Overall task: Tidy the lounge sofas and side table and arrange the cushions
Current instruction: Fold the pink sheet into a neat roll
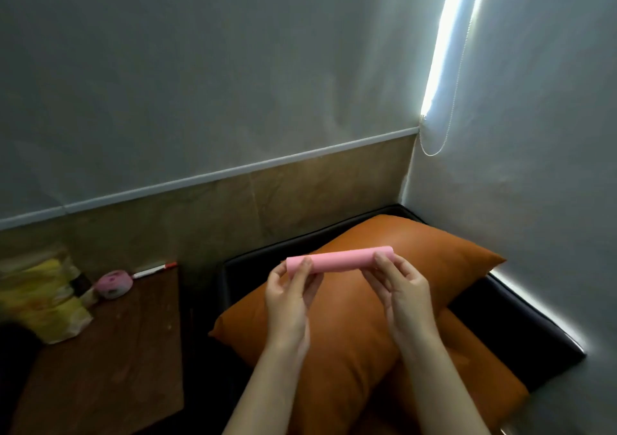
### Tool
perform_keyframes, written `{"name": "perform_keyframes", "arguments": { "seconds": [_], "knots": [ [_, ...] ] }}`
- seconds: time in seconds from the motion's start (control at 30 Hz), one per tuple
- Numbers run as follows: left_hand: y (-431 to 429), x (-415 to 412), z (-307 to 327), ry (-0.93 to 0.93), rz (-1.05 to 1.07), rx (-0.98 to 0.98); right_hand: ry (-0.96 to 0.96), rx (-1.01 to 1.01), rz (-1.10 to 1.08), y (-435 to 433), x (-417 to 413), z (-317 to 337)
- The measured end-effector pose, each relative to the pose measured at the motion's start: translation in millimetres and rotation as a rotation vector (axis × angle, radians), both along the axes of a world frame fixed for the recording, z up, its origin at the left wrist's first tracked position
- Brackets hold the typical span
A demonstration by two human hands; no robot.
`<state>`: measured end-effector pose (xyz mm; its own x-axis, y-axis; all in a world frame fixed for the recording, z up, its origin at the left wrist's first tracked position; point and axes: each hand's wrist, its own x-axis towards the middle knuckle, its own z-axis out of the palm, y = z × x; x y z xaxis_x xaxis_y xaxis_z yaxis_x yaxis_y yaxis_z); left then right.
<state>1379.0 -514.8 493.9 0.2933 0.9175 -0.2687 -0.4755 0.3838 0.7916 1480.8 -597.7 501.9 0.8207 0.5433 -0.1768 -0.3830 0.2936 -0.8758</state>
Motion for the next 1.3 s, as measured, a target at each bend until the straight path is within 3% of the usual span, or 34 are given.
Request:
{"name": "perform_keyframes", "arguments": {
  "seconds": [0.27, 0.5, 0.77, 1.03, 1.3],
  "knots": [
    [80.0, -164.2, -31.9, -0.057, 0.041, -0.053, 0.119, 0.027, 0.178, 85.0, -140.4, -29.4],
    [103.9, -244.0, -50.0, -0.115, 0.182, -0.139, 0.208, 0.014, 0.313, 123.7, -211.7, -52.7],
    [93.2, -256.3, -53.4, -0.109, 0.328, -0.209, 0.263, -0.019, 0.423, 127.6, -221.2, -56.3],
    [81.6, -231.1, -46.2, -0.162, 0.324, -0.329, 0.347, 0.019, 0.455, 121.9, -197.5, -60.2],
    [111.5, -232.7, -29.9, -0.182, 0.322, -0.326, 0.285, 0.034, 0.456, 153.8, -199.4, -49.0]
  ]
}}
